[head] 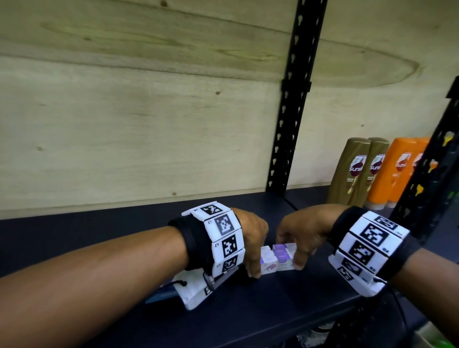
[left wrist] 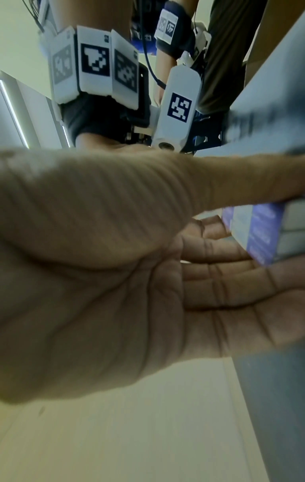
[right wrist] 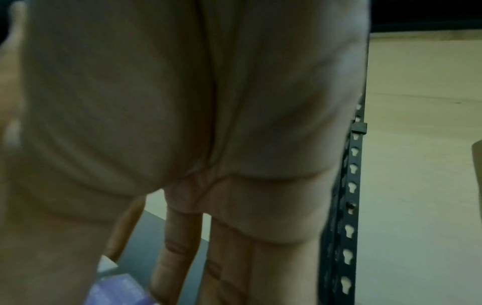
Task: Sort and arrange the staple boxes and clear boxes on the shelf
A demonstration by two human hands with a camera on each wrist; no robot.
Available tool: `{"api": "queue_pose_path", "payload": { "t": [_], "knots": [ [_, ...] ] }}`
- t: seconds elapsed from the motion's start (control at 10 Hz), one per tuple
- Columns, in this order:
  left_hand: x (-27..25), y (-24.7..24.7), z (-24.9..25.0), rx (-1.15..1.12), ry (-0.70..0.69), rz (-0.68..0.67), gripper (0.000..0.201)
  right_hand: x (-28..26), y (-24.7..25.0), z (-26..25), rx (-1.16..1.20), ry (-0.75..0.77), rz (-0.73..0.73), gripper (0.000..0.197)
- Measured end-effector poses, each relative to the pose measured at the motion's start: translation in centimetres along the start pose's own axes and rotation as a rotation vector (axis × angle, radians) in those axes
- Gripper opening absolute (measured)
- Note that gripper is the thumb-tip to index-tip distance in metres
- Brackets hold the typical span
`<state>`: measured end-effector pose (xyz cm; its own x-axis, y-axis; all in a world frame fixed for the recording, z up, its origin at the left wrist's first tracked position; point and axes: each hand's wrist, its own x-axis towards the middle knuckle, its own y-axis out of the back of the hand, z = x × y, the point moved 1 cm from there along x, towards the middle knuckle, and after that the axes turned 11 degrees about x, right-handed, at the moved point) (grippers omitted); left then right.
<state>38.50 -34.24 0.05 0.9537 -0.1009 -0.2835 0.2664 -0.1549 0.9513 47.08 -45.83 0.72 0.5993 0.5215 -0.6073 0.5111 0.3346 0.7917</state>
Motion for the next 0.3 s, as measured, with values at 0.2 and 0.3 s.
{"api": "queue_pose_path", "payload": {
  "t": [0.2, 0.3],
  "knots": [
    [0.1, 0.1, -0.4, -0.076, -0.007, -0.01, 0.042, 0.0, 0.0, -0.1, 0.005, -0.018, -0.039, 0.057],
    [-0.2, 0.9, -1.0, -0.063, 0.081, -0.099, 0.053, -0.8, 1.0, 0.0, -0.061, -0.027, 0.037, 0.074]
  ]
}}
